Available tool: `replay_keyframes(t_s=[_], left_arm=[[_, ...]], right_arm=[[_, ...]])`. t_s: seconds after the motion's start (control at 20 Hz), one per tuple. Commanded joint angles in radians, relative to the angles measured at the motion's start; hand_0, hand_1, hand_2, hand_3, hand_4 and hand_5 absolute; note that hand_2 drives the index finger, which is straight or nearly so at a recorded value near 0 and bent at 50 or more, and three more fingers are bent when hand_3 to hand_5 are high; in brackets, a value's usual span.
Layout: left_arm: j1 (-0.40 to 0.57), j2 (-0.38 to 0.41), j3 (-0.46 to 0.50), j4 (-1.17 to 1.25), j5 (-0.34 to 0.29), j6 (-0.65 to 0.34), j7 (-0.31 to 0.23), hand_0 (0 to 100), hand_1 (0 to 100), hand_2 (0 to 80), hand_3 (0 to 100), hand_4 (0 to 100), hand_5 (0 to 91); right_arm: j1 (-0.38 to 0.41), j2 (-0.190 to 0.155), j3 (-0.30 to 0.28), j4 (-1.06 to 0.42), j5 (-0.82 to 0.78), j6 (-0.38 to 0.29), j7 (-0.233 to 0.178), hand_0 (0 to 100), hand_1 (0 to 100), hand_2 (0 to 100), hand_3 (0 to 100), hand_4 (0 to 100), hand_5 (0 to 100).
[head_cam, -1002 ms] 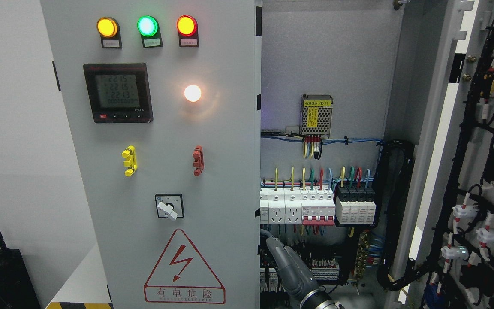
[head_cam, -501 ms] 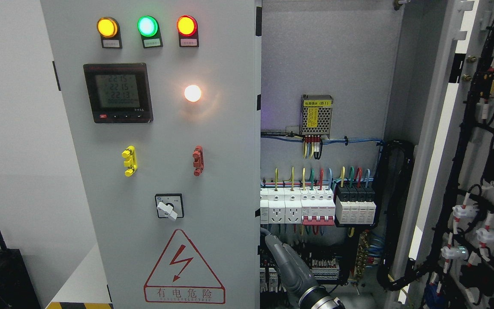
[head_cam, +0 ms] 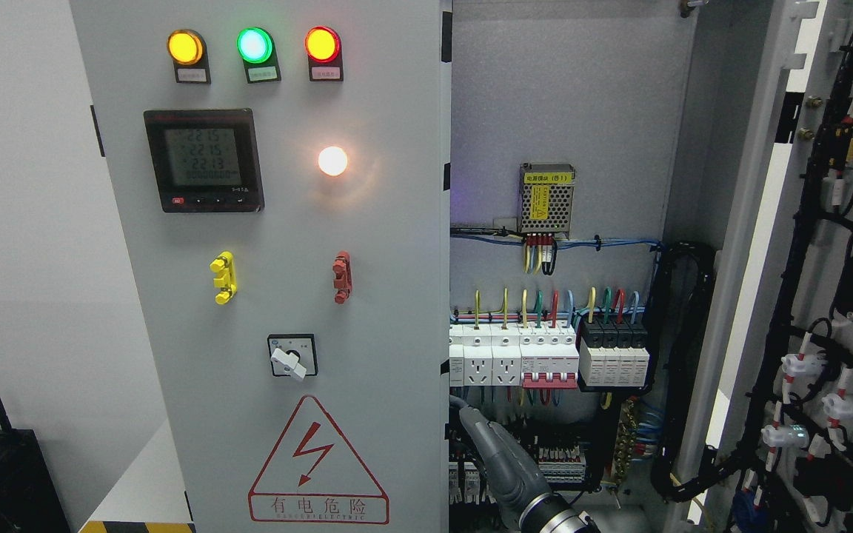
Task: Open door with both hands
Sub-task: 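Move the right hand up along the indicator-light door's inner edge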
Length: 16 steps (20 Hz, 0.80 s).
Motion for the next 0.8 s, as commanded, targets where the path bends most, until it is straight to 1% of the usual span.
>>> replay_keyframes(t_s=[0.0,0.2,0.25,0.3,0.35,0.75], left_arm=[[0.000,-0.026,-0.019,0.000,0.000,0.000,-0.004,0,0,0.0,0,0,0.0],[0.000,-0.026,-0.019,0.000,0.000,0.000,-0.004,0,0,0.0,0,0,0.0],[0.000,-0.026,-0.018,0.000,0.000,0.000,-0.004,0,0,0.0,0,0,0.0],[0.000,-0.026,-0.019,0.000,0.000,0.000,-0.004,0,0,0.0,0,0,0.0],[0.000,-0.026,-0.019,0.000,0.000,0.000,-0.004,0,0,0.0,0,0,0.0],[0.000,-0.025,-0.019,0.000,0.000,0.000,-0.004,0,0,0.0,0,0,0.0]], right_arm=[[-0.007,0.025,0.001,0.018,-0.017,-0.001,0.000,38,0,0,0,0,0],[-0.008,0.025,0.001,0.021,-0.019,-0.001,0.002,38,0,0,0,0,0],[-0.008,0.025,0.001,0.021,-0.017,-0.001,0.008,38,0,0,0,0,0],[-0.008,0.025,0.001,0.021,-0.017,-0.001,0.029,38,0,0,0,0,0],[-0.008,0.025,0.001,0.022,-0.017,-0.001,0.040,38,0,0,0,0,0],[-0.021,0.021,-0.003,0.032,-0.019,-0.001,0.048,38,0,0,0,0,0]])
